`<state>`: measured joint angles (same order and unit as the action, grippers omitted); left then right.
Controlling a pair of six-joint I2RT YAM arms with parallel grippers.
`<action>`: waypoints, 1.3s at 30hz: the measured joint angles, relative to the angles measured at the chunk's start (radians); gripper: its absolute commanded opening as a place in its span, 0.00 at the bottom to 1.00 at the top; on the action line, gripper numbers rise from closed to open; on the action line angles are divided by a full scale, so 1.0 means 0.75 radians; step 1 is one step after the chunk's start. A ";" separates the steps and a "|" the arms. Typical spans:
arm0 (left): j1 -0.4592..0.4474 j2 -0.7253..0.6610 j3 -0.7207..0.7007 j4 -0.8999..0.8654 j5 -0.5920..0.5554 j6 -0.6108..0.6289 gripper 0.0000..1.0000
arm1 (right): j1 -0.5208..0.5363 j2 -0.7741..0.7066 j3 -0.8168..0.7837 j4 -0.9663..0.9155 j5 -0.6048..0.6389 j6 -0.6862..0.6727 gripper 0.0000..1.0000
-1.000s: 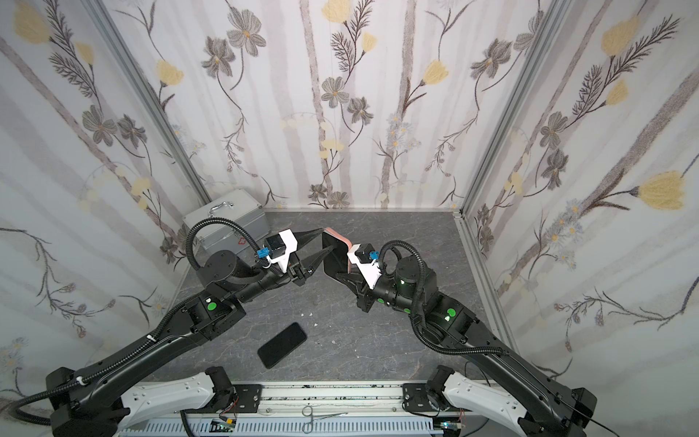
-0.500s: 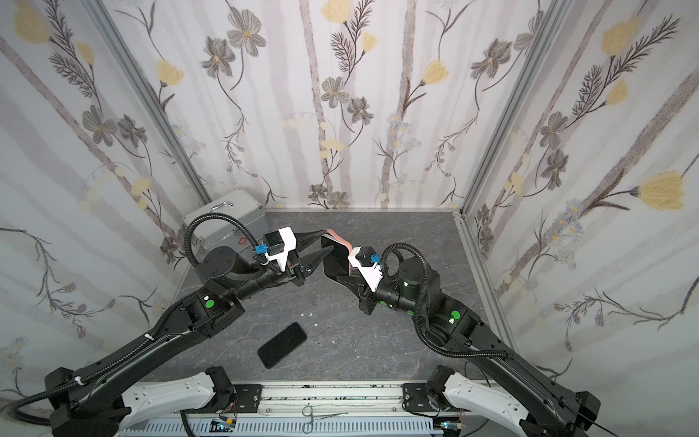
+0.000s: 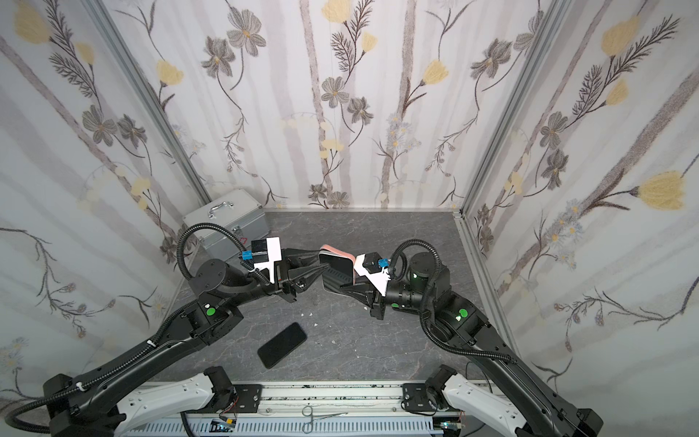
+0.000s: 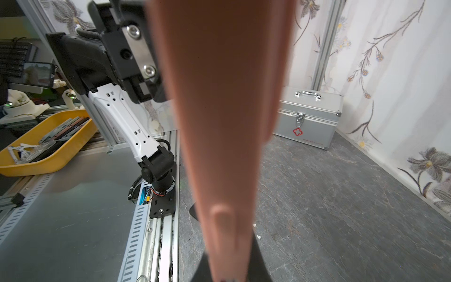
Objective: Take the phone out of the phone case
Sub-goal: Remove the phone case from the phone.
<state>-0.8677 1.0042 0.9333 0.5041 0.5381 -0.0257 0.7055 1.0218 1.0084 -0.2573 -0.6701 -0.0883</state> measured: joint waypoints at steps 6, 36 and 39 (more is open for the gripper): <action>-0.001 -0.002 -0.032 0.056 0.112 -0.077 0.27 | -0.017 -0.011 -0.006 0.032 -0.106 0.004 0.00; 0.006 0.003 -0.072 0.137 0.169 -0.158 0.00 | -0.044 -0.008 -0.041 0.126 -0.223 0.082 0.15; 0.007 0.002 -0.072 0.121 0.170 -0.123 0.00 | -0.054 -0.016 -0.041 0.128 -0.171 0.111 0.37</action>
<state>-0.8623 1.0058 0.8795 0.5949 0.6655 -0.1181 0.6647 1.0100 0.9779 -0.1616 -0.7982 -0.0051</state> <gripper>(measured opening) 0.083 0.238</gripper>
